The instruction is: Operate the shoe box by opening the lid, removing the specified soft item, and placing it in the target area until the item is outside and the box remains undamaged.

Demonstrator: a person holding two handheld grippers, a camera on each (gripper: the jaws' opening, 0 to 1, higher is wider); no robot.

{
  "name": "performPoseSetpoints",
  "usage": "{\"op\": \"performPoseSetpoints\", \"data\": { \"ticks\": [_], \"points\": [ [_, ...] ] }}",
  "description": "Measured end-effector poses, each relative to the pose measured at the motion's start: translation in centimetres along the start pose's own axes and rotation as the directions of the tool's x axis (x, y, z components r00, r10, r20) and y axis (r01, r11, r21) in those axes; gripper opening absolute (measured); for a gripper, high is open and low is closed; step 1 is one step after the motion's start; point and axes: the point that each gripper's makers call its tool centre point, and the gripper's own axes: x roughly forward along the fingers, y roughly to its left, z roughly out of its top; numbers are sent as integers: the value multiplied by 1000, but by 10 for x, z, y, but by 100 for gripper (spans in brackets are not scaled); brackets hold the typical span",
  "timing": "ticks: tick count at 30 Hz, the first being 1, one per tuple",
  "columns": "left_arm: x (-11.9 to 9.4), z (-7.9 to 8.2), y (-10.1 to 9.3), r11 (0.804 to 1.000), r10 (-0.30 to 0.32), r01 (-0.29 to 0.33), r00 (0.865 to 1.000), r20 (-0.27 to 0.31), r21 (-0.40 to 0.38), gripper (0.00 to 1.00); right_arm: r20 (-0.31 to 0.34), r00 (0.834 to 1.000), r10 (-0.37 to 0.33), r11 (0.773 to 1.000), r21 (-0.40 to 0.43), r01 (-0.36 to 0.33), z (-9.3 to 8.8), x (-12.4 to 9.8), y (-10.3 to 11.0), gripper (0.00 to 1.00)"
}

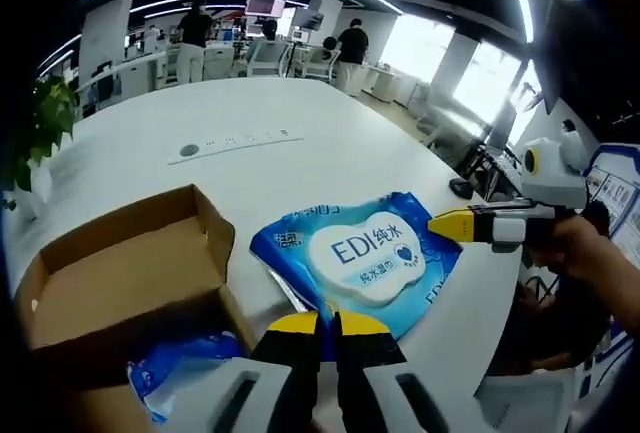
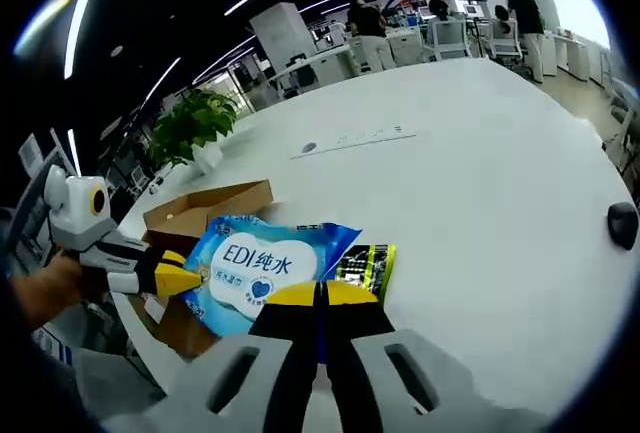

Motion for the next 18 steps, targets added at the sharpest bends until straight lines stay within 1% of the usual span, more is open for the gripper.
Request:
{"op": "performPoseSetpoints", "data": {
  "ticks": [3, 6, 11, 13, 18],
  "points": [
    [10, -1, 2, 999, 8, -7, 1000, -30, 45, 3, -5, 1000, -13, 1000, 0, 13, 0, 8, -7, 0],
    [17, 0, 4, 998, 9, -6, 999, -48, 59, 3, -15, 1000, -20, 1000, -6, 20, -1, 14, -12, 0],
    [29, -3, 6, 996, 11, -2, 995, -97, 89, 3, -22, 999, -31, 1000, -5, 30, -4, 26, -24, 0],
    [34, -4, 7, 993, 17, -4, 993, -117, 115, 3, -28, 999, -34, 999, -6, 34, -5, 30, -27, 0],
    [40, -4, 10, 990, 33, -12, 990, -140, 144, 3, -28, 999, -38, 999, -6, 38, -7, 36, -31, 0]
  ]
}}
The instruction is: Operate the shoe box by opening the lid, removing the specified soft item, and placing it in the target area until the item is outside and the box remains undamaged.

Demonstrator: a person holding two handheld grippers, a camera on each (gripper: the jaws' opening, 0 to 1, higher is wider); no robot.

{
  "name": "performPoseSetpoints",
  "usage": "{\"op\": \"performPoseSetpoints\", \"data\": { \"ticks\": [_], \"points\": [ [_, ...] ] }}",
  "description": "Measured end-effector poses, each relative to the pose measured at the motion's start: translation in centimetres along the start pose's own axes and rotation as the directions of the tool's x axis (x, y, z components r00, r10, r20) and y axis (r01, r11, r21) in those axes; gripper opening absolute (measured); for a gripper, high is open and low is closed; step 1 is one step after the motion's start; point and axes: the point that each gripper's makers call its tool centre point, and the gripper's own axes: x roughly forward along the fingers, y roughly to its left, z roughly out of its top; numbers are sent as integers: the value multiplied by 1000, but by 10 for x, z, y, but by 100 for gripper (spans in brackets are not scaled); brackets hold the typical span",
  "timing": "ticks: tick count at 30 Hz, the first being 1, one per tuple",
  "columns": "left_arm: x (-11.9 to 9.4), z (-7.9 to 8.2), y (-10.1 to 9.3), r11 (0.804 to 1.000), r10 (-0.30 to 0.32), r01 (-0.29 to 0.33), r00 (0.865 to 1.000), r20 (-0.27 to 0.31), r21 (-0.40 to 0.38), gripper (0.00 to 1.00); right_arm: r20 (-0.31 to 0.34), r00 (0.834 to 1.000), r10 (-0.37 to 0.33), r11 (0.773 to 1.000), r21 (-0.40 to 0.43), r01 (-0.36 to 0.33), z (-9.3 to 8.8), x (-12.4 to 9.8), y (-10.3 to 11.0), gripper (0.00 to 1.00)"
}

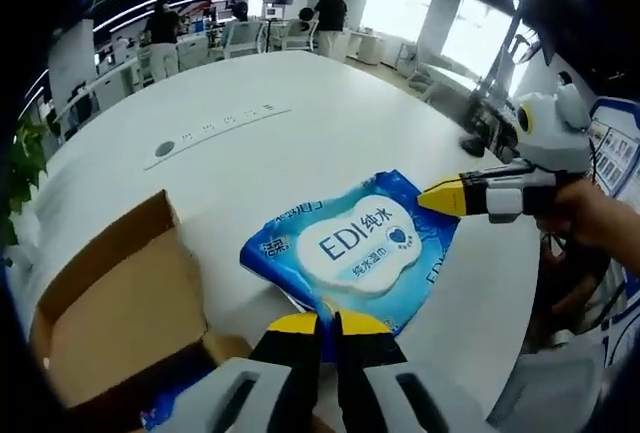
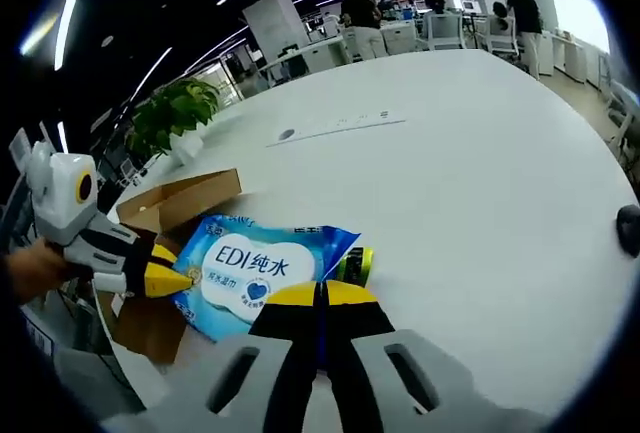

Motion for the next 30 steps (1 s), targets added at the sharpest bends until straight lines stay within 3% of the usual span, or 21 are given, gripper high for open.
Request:
{"op": "performPoseSetpoints", "data": {
  "ticks": [9, 11, 17, 21, 24, 30],
  "points": [
    [7, -10, -1, 998, 23, -21, 999, -35, 66, 4, -20, 1000, -16, 1000, -18, 15, -11, 8, -3, 0],
    [8, -12, 0, 992, 49, -43, 998, -42, 122, 5, -19, 1000, -14, 1000, -15, 13, -13, 9, -4, 0],
    [9, -13, 0, 984, 72, -64, 997, -42, 164, 6, -8, 1000, -15, 1000, -7, 15, -13, 8, -5, 0],
    [5, -12, -1, 980, 82, -76, 996, -23, 181, 10, -1, 1000, -25, 999, -40, 24, -15, 9, -7, 0],
    [-3, -11, -1, 974, 88, -87, 996, 4, 211, 19, 31, 999, -37, 997, -73, 39, -11, 7, -10, 1],
    [-21, -5, -1, 987, 60, -70, 996, 68, 148, 20, 54, 998, -33, 994, -99, 38, -7, 1, -8, 5]
  ]
}}
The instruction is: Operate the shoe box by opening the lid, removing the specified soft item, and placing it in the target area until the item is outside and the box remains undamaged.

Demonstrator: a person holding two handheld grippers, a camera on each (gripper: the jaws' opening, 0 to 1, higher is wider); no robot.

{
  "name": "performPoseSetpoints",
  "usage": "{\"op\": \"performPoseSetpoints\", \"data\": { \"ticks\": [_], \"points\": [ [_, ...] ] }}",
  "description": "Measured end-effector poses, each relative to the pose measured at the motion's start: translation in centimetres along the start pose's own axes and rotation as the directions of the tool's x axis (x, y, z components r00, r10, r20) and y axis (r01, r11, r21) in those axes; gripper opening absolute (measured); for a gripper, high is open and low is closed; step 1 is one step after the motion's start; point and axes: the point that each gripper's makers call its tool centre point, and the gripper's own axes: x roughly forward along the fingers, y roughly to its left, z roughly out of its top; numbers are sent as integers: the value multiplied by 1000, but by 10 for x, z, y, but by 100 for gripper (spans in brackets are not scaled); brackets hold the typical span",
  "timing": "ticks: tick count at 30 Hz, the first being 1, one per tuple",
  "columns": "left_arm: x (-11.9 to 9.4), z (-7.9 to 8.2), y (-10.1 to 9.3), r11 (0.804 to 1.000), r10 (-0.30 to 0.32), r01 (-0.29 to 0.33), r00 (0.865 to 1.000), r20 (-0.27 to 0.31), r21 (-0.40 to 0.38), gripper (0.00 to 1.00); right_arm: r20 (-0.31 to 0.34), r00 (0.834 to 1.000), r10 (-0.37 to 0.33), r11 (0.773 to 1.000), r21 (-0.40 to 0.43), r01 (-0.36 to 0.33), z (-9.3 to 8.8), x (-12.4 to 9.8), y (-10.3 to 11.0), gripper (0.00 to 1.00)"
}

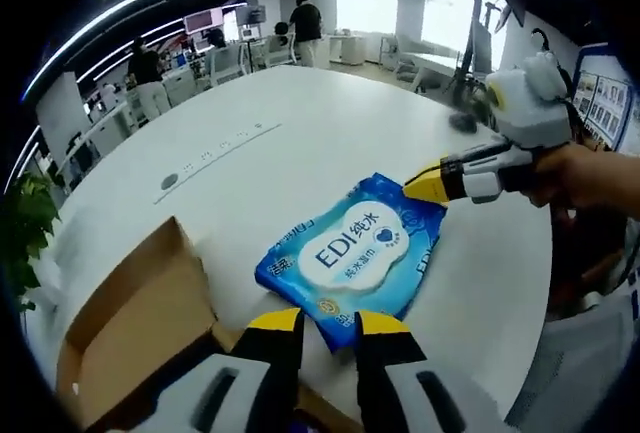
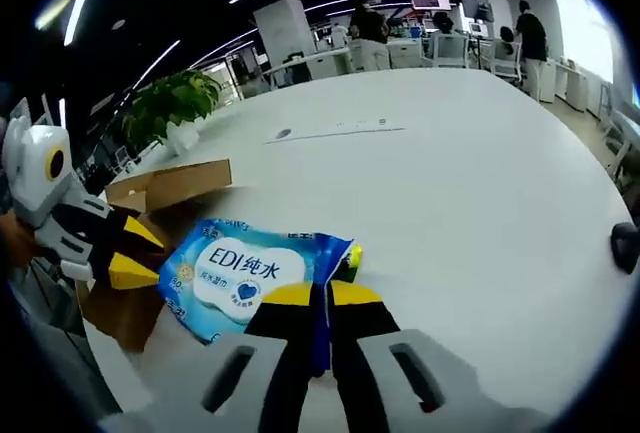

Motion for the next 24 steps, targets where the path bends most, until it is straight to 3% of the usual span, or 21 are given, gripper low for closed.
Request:
{"op": "performPoseSetpoints", "data": {
  "ticks": [2, 4, 8, 10, 13, 24],
  "points": [
    [-7, 4, -8, 997, -45, 47, 998, 43, -63, 22, 10, 1000, 4, 1000, -3, -4, 2, -3, 1, 8],
    [-14, 5, -9, 993, -51, 57, 997, 59, -104, 24, 17, 1000, 7, 1000, -16, -6, 4, -7, 4, 8],
    [-26, 4, -9, 995, -46, 53, 996, 78, -90, 26, 19, 1000, 24, 999, -26, -24, 8, -15, 12, 14],
    [-31, 2, -16, 990, -88, 96, 992, 86, -103, 30, 9, 999, 32, 998, -54, -31, 8, -19, 16, 15],
    [-40, -3, -16, 990, -89, 98, 992, 89, -104, 33, -11, 999, 46, 994, -102, -47, 6, -24, 23, 15],
    [-70, -20, 1, 986, -73, 90, 990, 121, -141, 34, -55, 992, 114, 974, -192, -123, 15, -36, 60, 21]
  ]
}}
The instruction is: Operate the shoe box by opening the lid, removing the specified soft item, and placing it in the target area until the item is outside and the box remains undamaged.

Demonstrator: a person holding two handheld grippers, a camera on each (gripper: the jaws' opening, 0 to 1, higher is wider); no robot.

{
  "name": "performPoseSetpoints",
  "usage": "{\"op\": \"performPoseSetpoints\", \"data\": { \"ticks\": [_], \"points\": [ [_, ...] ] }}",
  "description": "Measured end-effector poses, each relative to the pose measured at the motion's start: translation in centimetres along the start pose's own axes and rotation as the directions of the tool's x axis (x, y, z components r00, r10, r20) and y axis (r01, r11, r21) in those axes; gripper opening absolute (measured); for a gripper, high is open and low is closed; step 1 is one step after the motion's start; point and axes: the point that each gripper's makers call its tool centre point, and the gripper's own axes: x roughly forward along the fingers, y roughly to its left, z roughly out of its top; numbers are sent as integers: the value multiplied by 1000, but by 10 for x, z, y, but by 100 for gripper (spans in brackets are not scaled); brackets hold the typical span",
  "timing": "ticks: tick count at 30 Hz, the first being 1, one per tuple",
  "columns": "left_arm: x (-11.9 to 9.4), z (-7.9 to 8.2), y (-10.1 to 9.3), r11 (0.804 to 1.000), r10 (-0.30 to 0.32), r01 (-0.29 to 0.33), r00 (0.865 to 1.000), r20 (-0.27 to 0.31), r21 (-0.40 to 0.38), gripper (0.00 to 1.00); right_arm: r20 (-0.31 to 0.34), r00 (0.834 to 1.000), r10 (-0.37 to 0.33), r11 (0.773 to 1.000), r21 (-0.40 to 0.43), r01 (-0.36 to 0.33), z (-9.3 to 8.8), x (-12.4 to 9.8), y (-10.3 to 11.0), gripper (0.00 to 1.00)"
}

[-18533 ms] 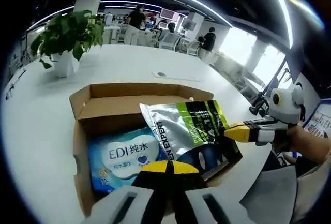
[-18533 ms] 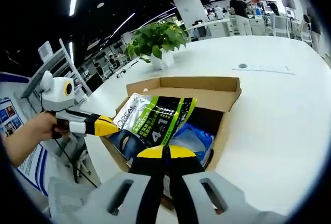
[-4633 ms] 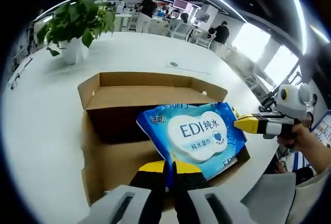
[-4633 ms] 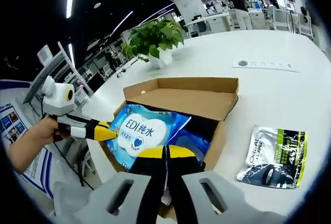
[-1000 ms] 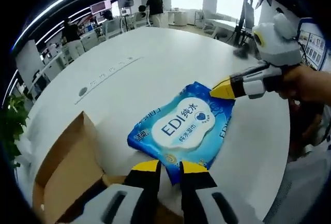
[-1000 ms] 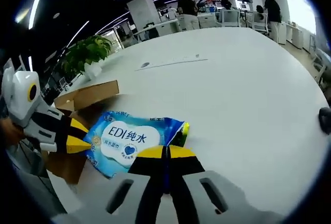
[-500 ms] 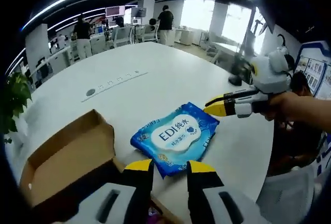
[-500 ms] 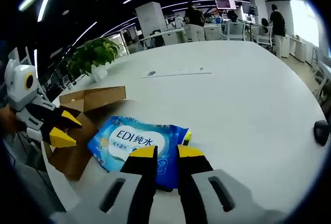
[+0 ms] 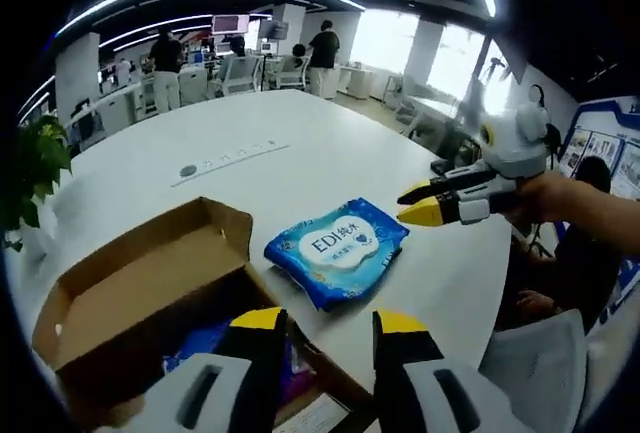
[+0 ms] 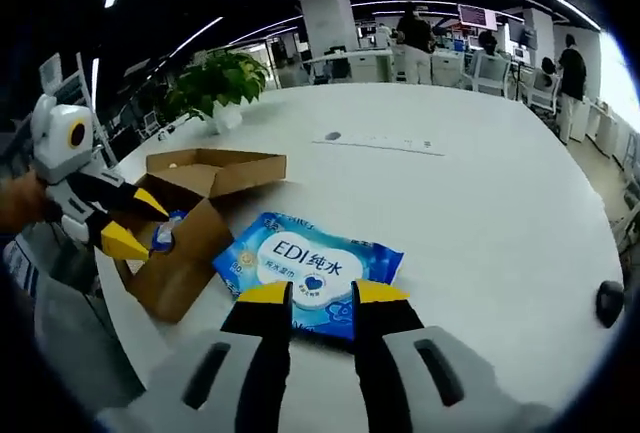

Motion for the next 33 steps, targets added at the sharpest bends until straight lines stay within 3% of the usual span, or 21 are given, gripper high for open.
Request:
{"op": "performPoseSetpoints", "data": {
  "ticks": [12, 19, 25, 33],
  "points": [
    [-24, -20, 24, 999, 24, -23, 999, -26, 40, 33, -11, 992, 125, 985, -122, -125, 27, 5, 58, 23],
    [-30, -38, 41, 998, 26, -20, 996, -81, 64, 31, -19, 983, 183, 968, -171, -183, 38, 15, 87, 22],
    [-25, -51, 42, 997, 2, 7, 994, -105, 83, 30, -47, 973, 227, 948, -218, -232, 38, 30, 111, 21],
    [-8, -50, 48, 999, 6, -3, 996, -93, 38, 25, -68, 957, 281, 926, -242, -289, 41, 48, 141, 19]
  ]
}}
